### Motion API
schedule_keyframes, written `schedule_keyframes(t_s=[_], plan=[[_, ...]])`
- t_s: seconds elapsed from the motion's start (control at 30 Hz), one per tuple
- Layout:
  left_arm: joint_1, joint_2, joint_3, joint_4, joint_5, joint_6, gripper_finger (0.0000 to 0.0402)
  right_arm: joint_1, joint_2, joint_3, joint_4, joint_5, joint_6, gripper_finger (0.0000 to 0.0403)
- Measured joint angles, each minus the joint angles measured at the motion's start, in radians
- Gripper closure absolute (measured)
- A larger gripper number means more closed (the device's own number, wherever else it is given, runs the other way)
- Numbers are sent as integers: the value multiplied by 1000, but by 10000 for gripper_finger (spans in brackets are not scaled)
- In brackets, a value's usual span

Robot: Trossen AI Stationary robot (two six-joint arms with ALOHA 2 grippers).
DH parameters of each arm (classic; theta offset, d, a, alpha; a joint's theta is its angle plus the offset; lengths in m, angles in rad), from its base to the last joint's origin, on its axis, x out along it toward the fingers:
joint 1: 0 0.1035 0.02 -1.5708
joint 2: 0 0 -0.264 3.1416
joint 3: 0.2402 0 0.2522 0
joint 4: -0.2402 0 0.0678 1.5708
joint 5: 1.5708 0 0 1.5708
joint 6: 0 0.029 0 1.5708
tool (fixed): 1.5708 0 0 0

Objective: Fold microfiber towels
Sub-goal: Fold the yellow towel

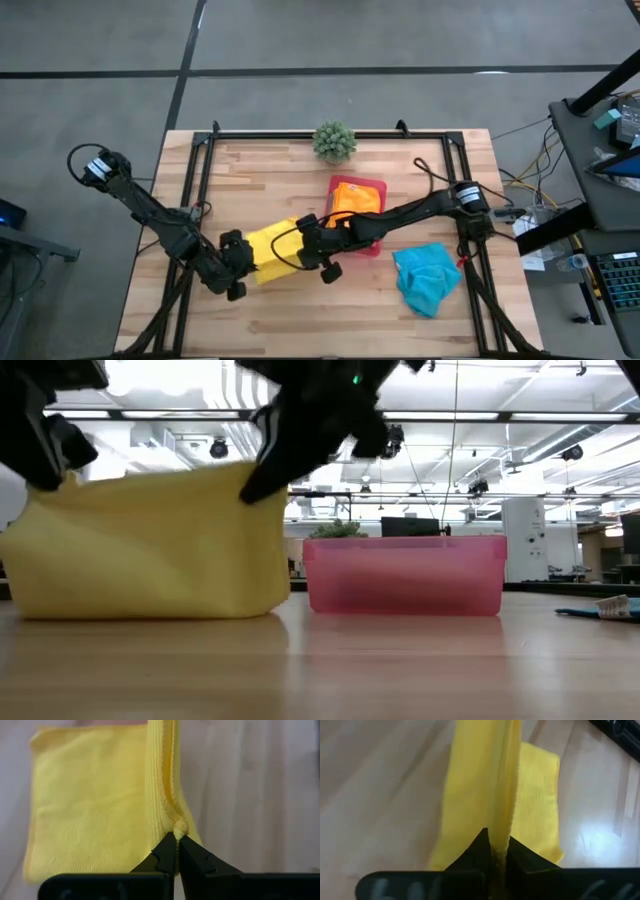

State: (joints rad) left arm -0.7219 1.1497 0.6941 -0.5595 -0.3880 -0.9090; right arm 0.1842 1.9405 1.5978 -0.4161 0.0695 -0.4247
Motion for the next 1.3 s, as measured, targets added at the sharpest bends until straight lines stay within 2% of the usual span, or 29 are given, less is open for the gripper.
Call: schedule_keyframes(t_s=[0.47, 0.63, 0.77, 1.2, 1.3], plan=[[23, -5, -75, -139, -117, -81, 401, -118, 46, 0, 90, 1, -41, 391], [50, -5, -91, -140, -118, -78, 401, -126, 81, 0, 105, 13, -45, 391], [62, -5, -113, -138, -121, -79, 401, -131, 93, 0, 135, 79, -49, 391], [107, 2, -137, -140, -148, -81, 401, -133, 93, -1, 162, 89, -75, 390], [109, 2, -137, -142, -149, -81, 386, -134, 95, -1, 164, 90, -86, 381]])
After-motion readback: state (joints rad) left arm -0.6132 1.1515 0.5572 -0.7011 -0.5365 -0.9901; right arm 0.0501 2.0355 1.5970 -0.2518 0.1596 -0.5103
